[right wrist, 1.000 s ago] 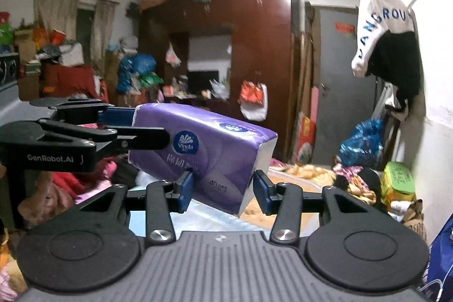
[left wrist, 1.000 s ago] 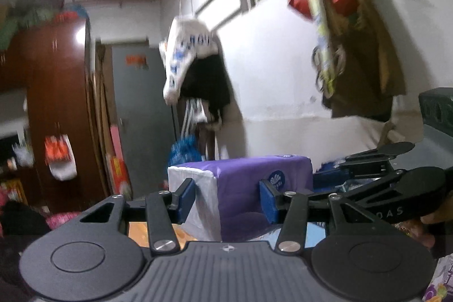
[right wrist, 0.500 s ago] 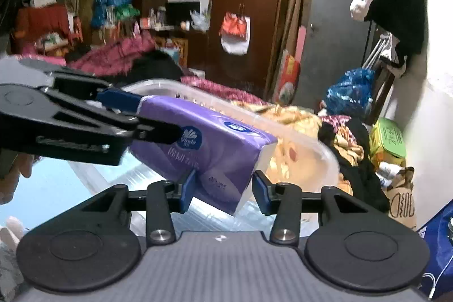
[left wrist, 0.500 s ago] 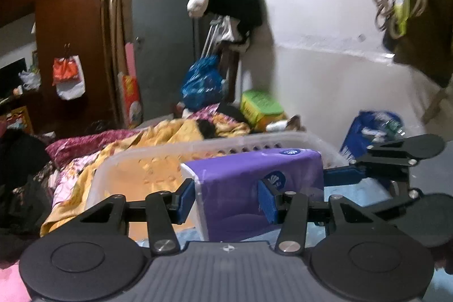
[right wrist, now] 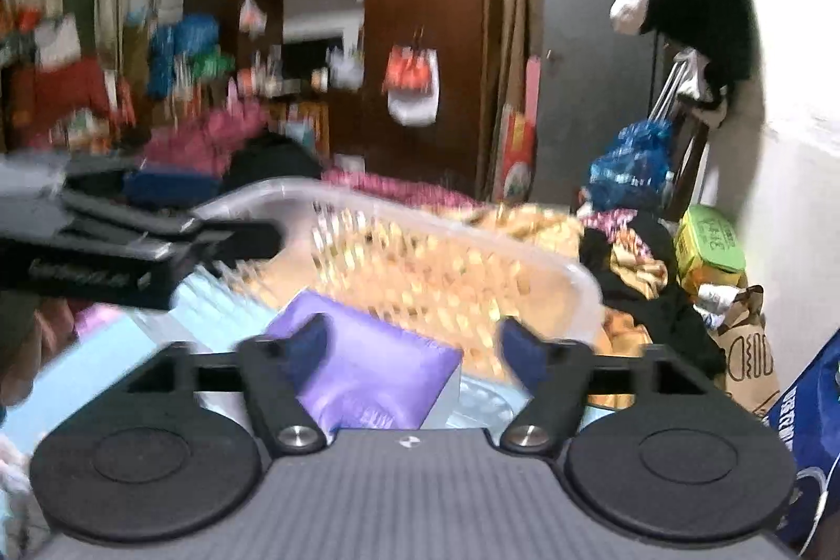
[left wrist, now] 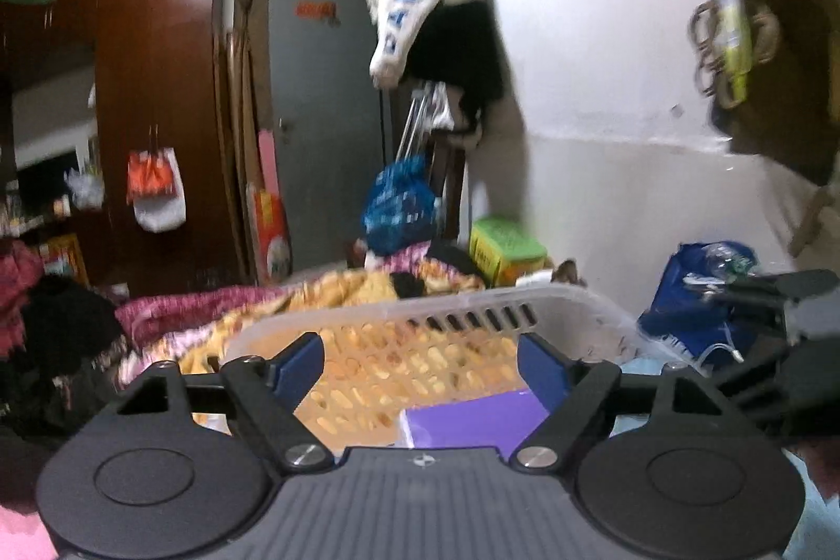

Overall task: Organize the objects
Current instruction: 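Carry the tissue pack into the white basket and open the left gripper, then grasp the small purple soap box with the left gripper while the right grasps the white roll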

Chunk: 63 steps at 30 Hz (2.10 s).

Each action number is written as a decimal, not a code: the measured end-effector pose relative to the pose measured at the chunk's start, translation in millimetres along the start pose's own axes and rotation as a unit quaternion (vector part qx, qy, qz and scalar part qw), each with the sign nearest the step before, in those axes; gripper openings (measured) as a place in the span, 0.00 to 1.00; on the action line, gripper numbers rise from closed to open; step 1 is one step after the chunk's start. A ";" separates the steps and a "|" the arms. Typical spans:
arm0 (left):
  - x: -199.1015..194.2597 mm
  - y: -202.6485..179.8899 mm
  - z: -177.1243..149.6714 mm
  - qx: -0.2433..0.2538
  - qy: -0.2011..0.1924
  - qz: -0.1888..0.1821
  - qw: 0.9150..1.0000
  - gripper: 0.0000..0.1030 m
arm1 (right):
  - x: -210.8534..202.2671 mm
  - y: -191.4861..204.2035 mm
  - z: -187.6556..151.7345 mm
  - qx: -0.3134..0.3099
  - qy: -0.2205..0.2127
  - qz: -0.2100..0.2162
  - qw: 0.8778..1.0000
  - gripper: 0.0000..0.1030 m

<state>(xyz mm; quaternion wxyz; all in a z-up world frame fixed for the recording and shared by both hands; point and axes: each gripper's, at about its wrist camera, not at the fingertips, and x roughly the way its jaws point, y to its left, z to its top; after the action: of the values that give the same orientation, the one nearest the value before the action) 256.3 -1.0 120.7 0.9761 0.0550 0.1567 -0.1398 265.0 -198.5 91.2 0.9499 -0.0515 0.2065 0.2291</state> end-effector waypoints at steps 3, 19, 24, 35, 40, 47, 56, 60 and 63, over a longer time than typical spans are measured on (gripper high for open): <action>-50.5 -11.8 -13.7 0.009 -0.031 0.010 0.999 0.88 | -41.6 -4.0 -13.7 0.021 -0.047 -0.010 0.999 1.00; -160.6 -5.3 -144.4 -0.046 -0.081 0.069 0.993 0.90 | -133.1 12.4 -147.7 0.075 -0.096 -0.012 0.992 1.00; -168.9 -7.8 -159.9 -0.059 -0.081 0.062 0.993 0.90 | -134.3 29.8 -151.5 0.061 -0.118 -0.018 0.991 1.00; -169.6 -52.1 -179.0 -0.011 -0.072 0.010 0.997 0.90 | -131.5 41.8 -165.9 0.044 -0.106 -0.003 0.993 0.88; -167.1 -55.0 -185.0 -0.007 -0.071 0.008 0.997 0.90 | -128.9 44.7 -178.4 0.049 -0.095 -0.006 0.994 0.82; -161.4 -40.5 -182.8 -0.030 -0.068 0.024 0.997 0.90 | -131.8 45.9 -184.1 0.049 -0.095 -0.005 0.994 0.80; -122.3 -54.2 -138.7 -0.007 -0.046 0.020 0.999 0.89 | -104.3 23.3 -142.4 0.044 -0.072 -0.032 0.996 0.80; -88.5 -58.0 -128.3 -0.007 0.015 0.043 0.999 0.84 | -69.1 4.6 -120.6 0.055 -0.017 -0.048 0.997 0.78; -72.3 -54.4 -131.2 -0.016 0.048 0.059 0.997 0.83 | -46.2 -6.9 -115.6 0.064 0.025 -0.052 0.996 0.68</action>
<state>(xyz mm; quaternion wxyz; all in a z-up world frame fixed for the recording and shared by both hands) 136.4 -14.6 16.5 0.9749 0.0550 0.2018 -0.0766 188.2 -246.0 5.3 0.9564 -0.0073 0.2412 0.1647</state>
